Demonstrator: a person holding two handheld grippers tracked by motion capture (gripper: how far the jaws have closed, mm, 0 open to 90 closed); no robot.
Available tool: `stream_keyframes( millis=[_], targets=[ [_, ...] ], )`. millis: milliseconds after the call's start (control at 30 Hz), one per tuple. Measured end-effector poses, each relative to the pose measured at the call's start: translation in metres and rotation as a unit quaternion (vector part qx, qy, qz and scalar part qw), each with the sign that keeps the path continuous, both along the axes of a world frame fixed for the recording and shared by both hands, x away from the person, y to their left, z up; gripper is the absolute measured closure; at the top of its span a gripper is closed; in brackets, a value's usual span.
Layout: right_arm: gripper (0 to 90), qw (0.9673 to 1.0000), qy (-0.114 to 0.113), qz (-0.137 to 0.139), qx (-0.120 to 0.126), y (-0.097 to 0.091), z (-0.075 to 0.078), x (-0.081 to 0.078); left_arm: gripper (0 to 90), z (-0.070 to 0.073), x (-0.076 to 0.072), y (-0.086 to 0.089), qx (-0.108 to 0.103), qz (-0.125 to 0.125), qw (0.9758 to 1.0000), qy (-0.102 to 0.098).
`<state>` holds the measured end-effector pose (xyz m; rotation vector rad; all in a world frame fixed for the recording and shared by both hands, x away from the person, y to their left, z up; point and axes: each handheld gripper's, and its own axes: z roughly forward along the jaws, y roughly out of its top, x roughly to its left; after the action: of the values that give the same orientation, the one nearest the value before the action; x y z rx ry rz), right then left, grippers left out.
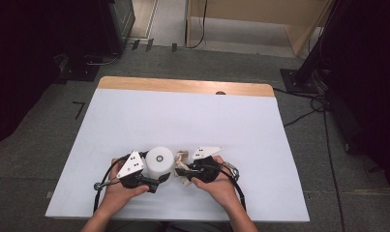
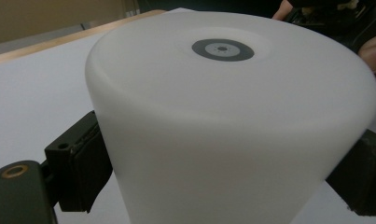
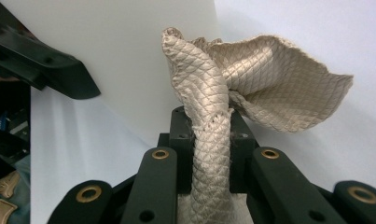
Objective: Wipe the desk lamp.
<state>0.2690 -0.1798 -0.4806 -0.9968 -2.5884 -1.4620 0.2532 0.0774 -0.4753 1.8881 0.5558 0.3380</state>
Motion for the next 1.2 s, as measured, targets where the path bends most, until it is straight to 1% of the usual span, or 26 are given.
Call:
stream_keyframes(
  millis=[133, 167, 233, 300, 333, 367, 400, 433, 467, 500, 533, 567, 600, 667, 767, 800, 833, 867, 900, 967, 1000, 1033, 1067, 1100, 1133, 1200],
  targets=[
    [77.6, 0.9996, -0.016, -0.003, 0.023, -0.006, 0.009, 0.000, 7.5, 0.001, -0.002, -0.002, 0.001, 0.009, 1.0000, 0.002],
    [77.5, 0.9995, -0.019, -0.005, 0.025, -0.007, 0.010, 0.000, 7.2, 0.002, -0.003, -0.002, 0.003, 0.015, 0.9999, 0.003],
    [77.5, 0.9994, -0.017, -0.013, 0.026, -0.010, 0.011, 0.001, 6.4, 0.003, -0.008, -0.004, -0.001, 0.033, 0.9994, 0.004],
    [77.5, 0.9994, -0.017, -0.019, 0.024, -0.013, 0.009, 0.003, 3.1, 0.004, -0.012, -0.007, 0.000, 0.051, 0.9987, 0.003],
    [77.5, 0.9994, -0.017, -0.022, 0.022, -0.015, 0.009, 0.004, 1.5, 0.004, -0.015, -0.010, -0.001, 0.061, 0.9982, 0.000],
    [77.5, 0.9993, -0.015, -0.025, 0.023, -0.017, 0.008, 0.005, 0.9, 0.005, -0.018, -0.014, 0.006, 0.078, 0.9969, -0.003],
    [77.5, 0.9992, -0.014, -0.030, 0.024, -0.018, 0.008, 0.006, 0.9, 0.005, -0.020, -0.016, 0.010, 0.089, 0.9959, -0.004],
    [77.5, 0.9992, -0.012, -0.030, 0.024, -0.019, 0.008, 0.006, 0.9, 0.005, -0.020, -0.016, 0.010, 0.089, 0.9959, -0.004],
    [77.5, 0.9992, -0.013, -0.031, 0.024, -0.020, 0.007, 0.007, 0.9, 0.006, -0.023, -0.022, 0.014, 0.117, 0.9930, -0.001],
    [77.5, 0.9992, -0.013, -0.031, 0.021, -0.020, 0.007, 0.007, 1.4, 0.007, -0.024, -0.023, 0.016, 0.125, 0.9920, 0.000],
    [77.5, 0.9992, -0.014, -0.032, 0.019, -0.020, 0.006, 0.007, 3.8, 0.008, -0.025, -0.023, 0.014, 0.137, 0.9905, 0.002],
    [77.5, 0.9993, -0.014, -0.031, 0.015, -0.019, 0.005, 0.007, 7.8, 0.008, -0.024, -0.022, 0.012, 0.139, 0.9902, 0.005],
    [77.5, 0.9994, -0.013, -0.030, 0.012, -0.019, 0.005, 0.007, 8.0, 0.009, -0.023, -0.021, 0.012, 0.138, 0.9903, 0.006],
    [77.5, 0.9995, -0.012, -0.028, 0.010, -0.019, 0.003, 0.007, 8.2, 0.010, -0.020, -0.018, 0.013, 0.126, 0.9920, 0.008],
    [77.5, 0.9995, -0.011, -0.027, 0.010, -0.019, 0.003, 0.008, 8.3, 0.011, -0.013, -0.014, 0.015, 0.094, 0.9954, 0.011],
    [77.5, 0.9995, -0.013, -0.026, 0.011, -0.019, 0.003, 0.008, 8.3, 0.011, -0.009, -0.012, 0.013, 0.078, 0.9968, 0.013],
    [77.5, 0.9996, -0.013, -0.024, 0.010, -0.019, 0.003, 0.008, 8.3, 0.011, -0.004, -0.010, 0.007, 0.055, 0.9984, 0.014],
    [77.5, 0.9996, -0.013, -0.021, 0.010, -0.020, 0.003, 0.008, 8.3, 0.011, -0.001, -0.008, 0.003, 0.039, 0.9992, 0.010],
    [77.5, 0.9997, -0.012, -0.020, 0.010, -0.020, 0.003, 0.008, 8.3, 0.010, 0.003, -0.005, -0.011, 0.012, 0.9999, 0.001],
    [77.5, 0.9999, -0.006, -0.004, 0.009, -0.020, 0.002, 0.008, 8.3, 0.009, 0.007, -0.003, -0.024, -0.021, 0.9995, -0.003],
    [77.5, 1.0000, 0.000, 0.005, 0.003, -0.019, 0.001, 0.007, 8.3, 0.008, 0.008, -0.002, -0.027, -0.033, 0.9991, -0.007],
    [77.5, 0.9999, 0.001, 0.015, -0.003, -0.017, -0.001, 0.007, 8.3, 0.007, 0.009, -0.003, -0.021, -0.042, 0.9988, -0.012],
    [77.5, 0.9997, 0.007, 0.024, -0.009, -0.015, -0.002, 0.006, 8.4, 0.005, 0.009, -0.004, -0.010, -0.048, 0.9986, -0.018],
    [77.5, 0.9993, 0.009, 0.031, -0.016, -0.013, -0.004, 0.005, 8.4, 0.003, 0.008, -0.006, 0.000, -0.052, 0.9985, -0.020],
    [77.5, 0.9989, 0.008, 0.039, -0.027, -0.011, -0.006, 0.005, 8.4, 0.003, 0.009, -0.006, -0.003, -0.052, 0.9985, -0.019],
    [77.5, 0.9985, 0.014, 0.044, -0.030, -0.009, -0.008, 0.005, 8.4, 0.003, 0.010, -0.005, -0.005, -0.051, 0.9986, -0.013]
  ],
)
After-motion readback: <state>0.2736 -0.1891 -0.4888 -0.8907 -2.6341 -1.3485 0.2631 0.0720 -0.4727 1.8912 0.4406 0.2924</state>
